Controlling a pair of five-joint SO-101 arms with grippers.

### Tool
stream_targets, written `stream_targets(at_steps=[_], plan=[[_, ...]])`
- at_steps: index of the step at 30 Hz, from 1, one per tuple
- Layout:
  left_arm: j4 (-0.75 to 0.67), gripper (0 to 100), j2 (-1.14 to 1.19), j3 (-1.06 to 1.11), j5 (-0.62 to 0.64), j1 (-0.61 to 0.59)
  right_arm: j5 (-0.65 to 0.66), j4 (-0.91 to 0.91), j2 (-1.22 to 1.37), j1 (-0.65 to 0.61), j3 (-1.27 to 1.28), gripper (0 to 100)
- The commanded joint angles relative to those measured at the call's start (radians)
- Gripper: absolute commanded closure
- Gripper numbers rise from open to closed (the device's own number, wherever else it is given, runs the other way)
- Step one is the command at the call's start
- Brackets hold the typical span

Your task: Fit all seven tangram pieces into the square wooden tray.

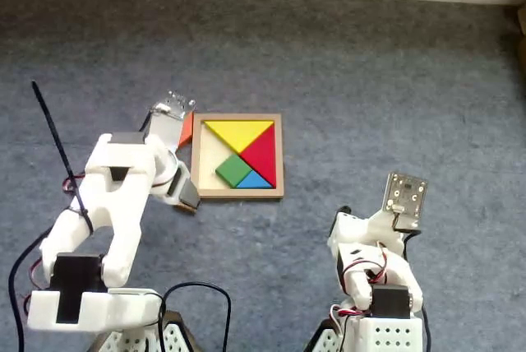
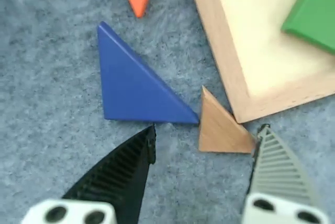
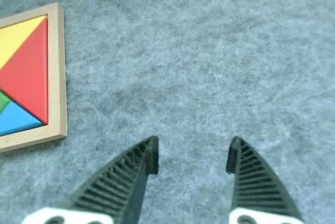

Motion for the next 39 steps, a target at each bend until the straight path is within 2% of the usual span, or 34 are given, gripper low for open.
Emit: stream_targets(at_steps=[1,10,23,33,39], plan=[[-0.046,70,-0.045,0.015,-0.005,-0.007,-0.009,0.005,0.007,0.013,0.128,78.2],[-0.037,78,0.027,-0.035,0.035,0.051,-0.009,0.005,0.007,0.013,0.128,78.2],[0.221,88,0.334,-0.343,0.031,0.056,-0.009,0.005,0.007,0.013,0.128,78.2],[0.259,91,0.329,-0.343,0.031,0.053,-0.009,0.005,0.007,0.015,0.128,78.2],[0.265,94,0.139,-0.269,0.031,0.054,-0.009,0.005,0.007,0.015,0.128,78.2]])
